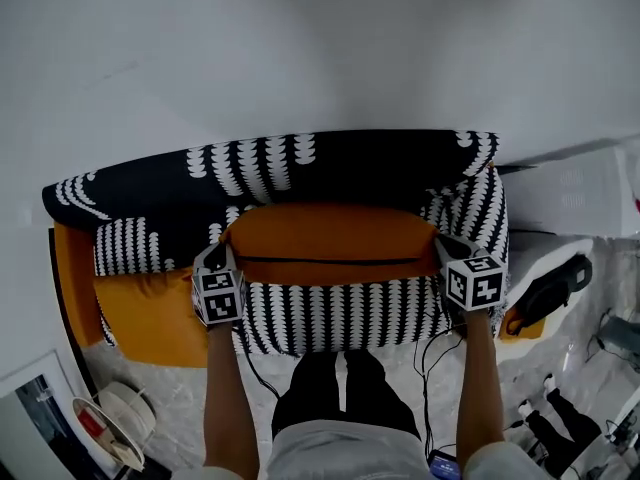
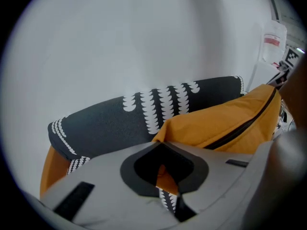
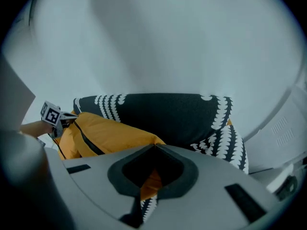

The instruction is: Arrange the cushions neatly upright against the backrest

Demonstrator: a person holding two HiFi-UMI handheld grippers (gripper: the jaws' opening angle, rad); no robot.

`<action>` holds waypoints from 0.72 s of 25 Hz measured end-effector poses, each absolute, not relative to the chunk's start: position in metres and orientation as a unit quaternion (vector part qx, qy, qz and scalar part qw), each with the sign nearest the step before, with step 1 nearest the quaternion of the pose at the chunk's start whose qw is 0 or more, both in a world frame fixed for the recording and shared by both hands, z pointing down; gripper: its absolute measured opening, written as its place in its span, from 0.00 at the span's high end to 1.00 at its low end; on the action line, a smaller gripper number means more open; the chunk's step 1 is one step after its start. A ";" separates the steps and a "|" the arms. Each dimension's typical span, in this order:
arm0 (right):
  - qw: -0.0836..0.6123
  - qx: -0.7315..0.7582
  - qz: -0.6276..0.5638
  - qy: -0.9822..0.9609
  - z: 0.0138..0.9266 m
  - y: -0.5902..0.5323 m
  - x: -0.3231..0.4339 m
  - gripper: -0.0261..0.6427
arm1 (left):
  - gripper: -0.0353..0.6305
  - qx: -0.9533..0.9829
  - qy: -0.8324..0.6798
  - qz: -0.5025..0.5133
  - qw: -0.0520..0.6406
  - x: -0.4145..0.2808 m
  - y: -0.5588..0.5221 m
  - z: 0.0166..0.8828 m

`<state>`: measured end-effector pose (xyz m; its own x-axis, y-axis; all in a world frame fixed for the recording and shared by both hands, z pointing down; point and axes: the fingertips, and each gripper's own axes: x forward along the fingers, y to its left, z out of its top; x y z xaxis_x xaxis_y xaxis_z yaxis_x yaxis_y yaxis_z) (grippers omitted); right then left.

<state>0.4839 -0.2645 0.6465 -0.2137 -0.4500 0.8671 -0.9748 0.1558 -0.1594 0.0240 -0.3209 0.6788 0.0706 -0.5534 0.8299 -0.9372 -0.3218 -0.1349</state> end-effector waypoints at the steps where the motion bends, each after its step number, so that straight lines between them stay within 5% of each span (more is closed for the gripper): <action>1: 0.346 0.529 0.378 -0.676 0.646 -0.273 0.485 0.94 | 0.91 0.697 -0.535 0.420 0.225 0.025 -0.328 0.678; 13: 0.334 0.559 0.362 -0.667 0.634 -0.353 0.496 0.94 | 0.89 0.710 -0.531 0.415 0.205 0.032 -0.395 0.672; 18: 0.315 0.580 0.341 -0.669 0.624 -0.377 0.496 0.94 | 0.77 0.716 -0.549 0.381 0.200 0.032 -0.419 0.658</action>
